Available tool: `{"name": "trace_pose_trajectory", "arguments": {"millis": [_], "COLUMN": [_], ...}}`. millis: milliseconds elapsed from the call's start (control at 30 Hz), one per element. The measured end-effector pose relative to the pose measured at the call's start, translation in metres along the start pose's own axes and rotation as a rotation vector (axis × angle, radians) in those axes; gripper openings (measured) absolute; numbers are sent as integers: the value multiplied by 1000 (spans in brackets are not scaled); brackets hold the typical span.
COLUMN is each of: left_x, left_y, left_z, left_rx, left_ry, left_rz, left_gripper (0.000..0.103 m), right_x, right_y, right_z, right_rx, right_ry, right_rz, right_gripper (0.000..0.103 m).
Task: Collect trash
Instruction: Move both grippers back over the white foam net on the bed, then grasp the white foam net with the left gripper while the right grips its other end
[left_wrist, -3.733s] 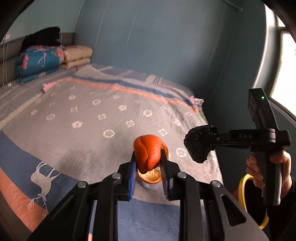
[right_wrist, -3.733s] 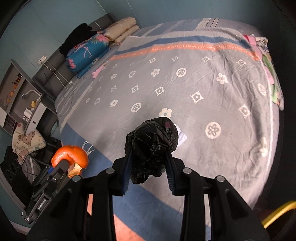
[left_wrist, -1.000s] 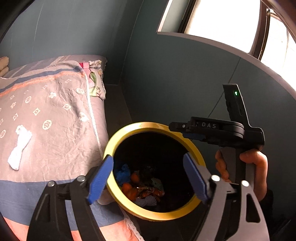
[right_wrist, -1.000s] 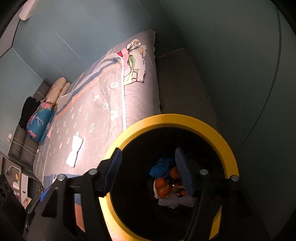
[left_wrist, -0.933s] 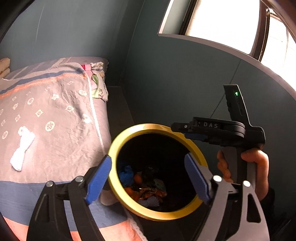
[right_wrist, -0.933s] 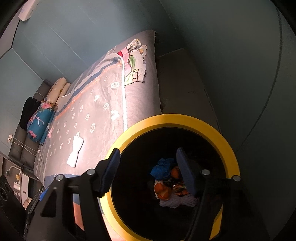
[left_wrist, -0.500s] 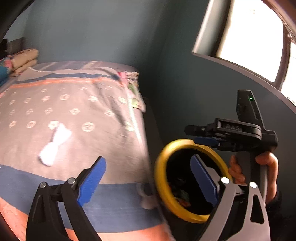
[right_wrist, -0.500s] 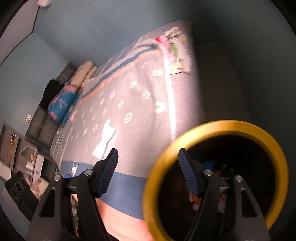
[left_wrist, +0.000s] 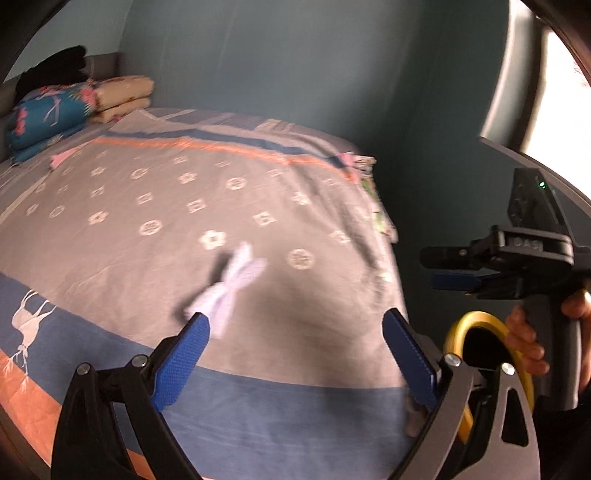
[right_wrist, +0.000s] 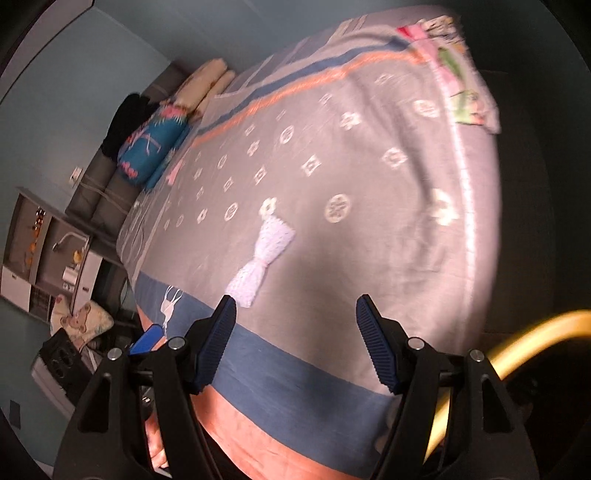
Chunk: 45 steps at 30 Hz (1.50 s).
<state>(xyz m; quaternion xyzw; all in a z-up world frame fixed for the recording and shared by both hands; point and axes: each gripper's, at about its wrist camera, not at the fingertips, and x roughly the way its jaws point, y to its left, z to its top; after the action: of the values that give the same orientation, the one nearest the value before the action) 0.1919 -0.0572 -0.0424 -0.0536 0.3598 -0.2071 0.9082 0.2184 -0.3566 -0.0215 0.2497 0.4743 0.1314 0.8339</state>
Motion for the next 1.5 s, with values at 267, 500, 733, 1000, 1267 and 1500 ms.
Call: {"name": "trace_pose_trajectory", "arguments": {"millis": [267,500,733,1000,1267,1500], "left_x": [40,76,113,139,156,162], "left_y": [54,81,104,106,114,112], "left_z": [7,10,11,4,0,-1], "left_rx": [-55,-74,-132,-123,-165,-140], "left_ry": [59,101,159,209,235,241], "left_rz": [61,86,86,45,2,17], "left_gripper": [91,91,91,91,91,68], "right_x": [74,140,192,236,270,283], "right_y": [33,49,53,51,51,53], "right_z": [36,62,78,98,97,95], "right_rx": [-19,-23,-3,-8,-24,-45], "right_ry": [118,212,263,297,332,333], "right_rz": [3,-26,-79,-152,-196,-224], "right_gripper": [65,65,64,59,55,45]}}
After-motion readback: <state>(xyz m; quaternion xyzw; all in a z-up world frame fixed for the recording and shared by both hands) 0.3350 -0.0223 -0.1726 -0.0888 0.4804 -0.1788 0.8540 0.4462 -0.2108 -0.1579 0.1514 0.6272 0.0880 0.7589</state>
